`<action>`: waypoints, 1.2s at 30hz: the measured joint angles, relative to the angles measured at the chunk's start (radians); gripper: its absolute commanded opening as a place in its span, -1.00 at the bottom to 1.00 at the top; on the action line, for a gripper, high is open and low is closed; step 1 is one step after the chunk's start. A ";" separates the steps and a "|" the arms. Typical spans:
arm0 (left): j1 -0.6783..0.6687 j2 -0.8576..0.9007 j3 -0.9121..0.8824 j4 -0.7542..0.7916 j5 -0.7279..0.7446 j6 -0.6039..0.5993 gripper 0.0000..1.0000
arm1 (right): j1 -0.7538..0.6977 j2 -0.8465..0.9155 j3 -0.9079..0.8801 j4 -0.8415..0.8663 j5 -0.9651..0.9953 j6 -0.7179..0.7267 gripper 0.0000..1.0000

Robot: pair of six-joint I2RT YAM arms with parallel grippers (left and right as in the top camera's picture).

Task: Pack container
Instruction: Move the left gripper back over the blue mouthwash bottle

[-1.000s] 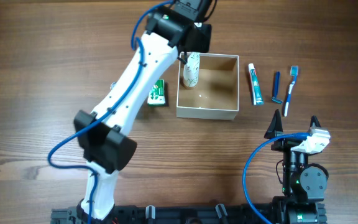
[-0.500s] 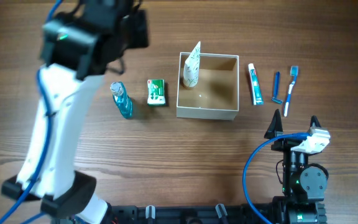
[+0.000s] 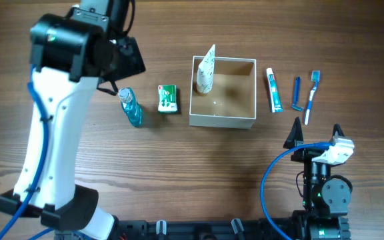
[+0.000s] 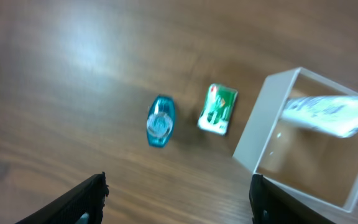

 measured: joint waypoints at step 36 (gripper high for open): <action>0.150 0.063 -0.530 0.346 0.143 0.348 0.62 | 0.000 0.000 0.000 0.000 0.000 0.000 0.99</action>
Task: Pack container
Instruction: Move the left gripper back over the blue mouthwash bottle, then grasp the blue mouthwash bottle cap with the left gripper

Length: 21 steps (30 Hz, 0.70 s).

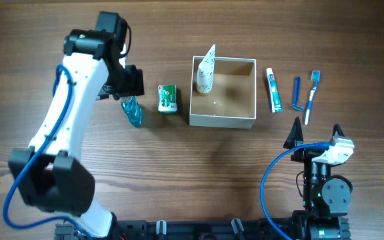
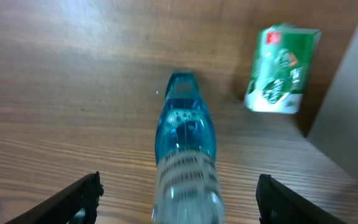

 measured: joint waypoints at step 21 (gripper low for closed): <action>0.000 0.087 -0.083 0.048 0.060 -0.057 0.23 | 0.000 0.000 0.000 0.000 0.000 0.000 0.99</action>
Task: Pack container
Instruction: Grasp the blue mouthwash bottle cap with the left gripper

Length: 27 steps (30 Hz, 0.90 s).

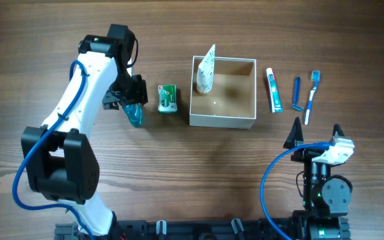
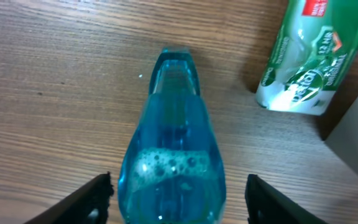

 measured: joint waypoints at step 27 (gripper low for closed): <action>0.000 0.000 0.008 0.005 0.008 -0.007 -0.92 | 0.000 0.000 0.000 0.000 0.000 0.000 0.99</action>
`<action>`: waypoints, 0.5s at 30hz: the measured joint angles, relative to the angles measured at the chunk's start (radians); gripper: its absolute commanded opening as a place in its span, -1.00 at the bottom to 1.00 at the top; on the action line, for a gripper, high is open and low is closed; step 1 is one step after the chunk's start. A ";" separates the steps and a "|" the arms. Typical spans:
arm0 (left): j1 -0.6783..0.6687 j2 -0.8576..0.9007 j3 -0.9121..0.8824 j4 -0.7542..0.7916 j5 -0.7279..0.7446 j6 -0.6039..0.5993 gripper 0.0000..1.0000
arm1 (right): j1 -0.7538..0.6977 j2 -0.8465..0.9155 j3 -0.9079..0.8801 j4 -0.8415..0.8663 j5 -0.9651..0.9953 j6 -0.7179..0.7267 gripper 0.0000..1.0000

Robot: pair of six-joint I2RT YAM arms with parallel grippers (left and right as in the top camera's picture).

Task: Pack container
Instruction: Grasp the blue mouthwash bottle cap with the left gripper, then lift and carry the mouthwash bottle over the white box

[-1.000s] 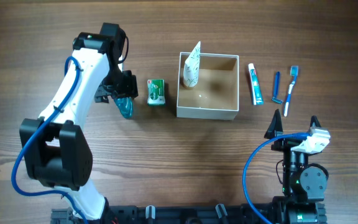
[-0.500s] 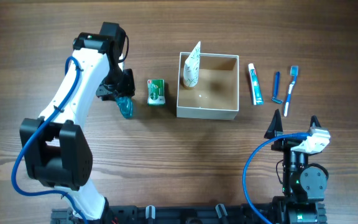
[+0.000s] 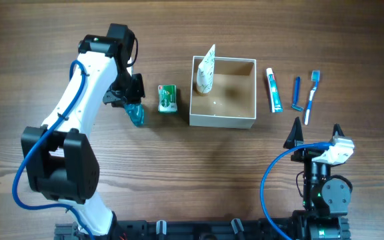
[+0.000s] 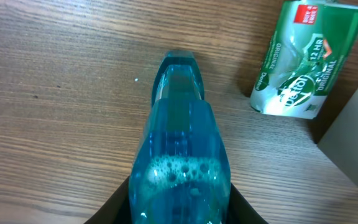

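A clear blue bottle of liquid [image 4: 180, 149] lies on the wooden table, left of the white open container [image 3: 223, 121]. My left gripper [image 4: 179, 208] is shut on the bottle's body, its black fingers pressed against both sides. In the overhead view the bottle [image 3: 137, 115] pokes out below the left gripper [image 3: 128, 100]. A green packet [image 4: 303, 59] lies between bottle and container. A white tube [image 3: 206, 70] leans in the container's far left corner. My right gripper [image 3: 315, 135] rests open near the front right, away from everything.
Right of the container lie a toothpaste tube [image 3: 274, 90], a blue razor [image 3: 297, 93] and a blue toothbrush [image 3: 311, 97]. The green packet [image 3: 168, 98] sits close to the container's left wall. The container's corner shows at the right edge of the left wrist view.
My left gripper's fingers stood wide apart on either side of the blue bottle; now they are shut against its sides. The bottle still lies in the same spot. The right arm is unmoved.
My left gripper was open high above the bottle and green packet. Then it was lower, open, with the bottle lying between its fingers. Then closer still, straddling the bottle. Now it is shut on the bottle. The right arm stayed parked throughout.
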 measured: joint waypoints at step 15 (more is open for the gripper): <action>-0.029 -0.075 0.539 -0.127 0.022 0.000 -0.88 | 0.000 0.000 0.000 0.000 0.000 0.000 0.99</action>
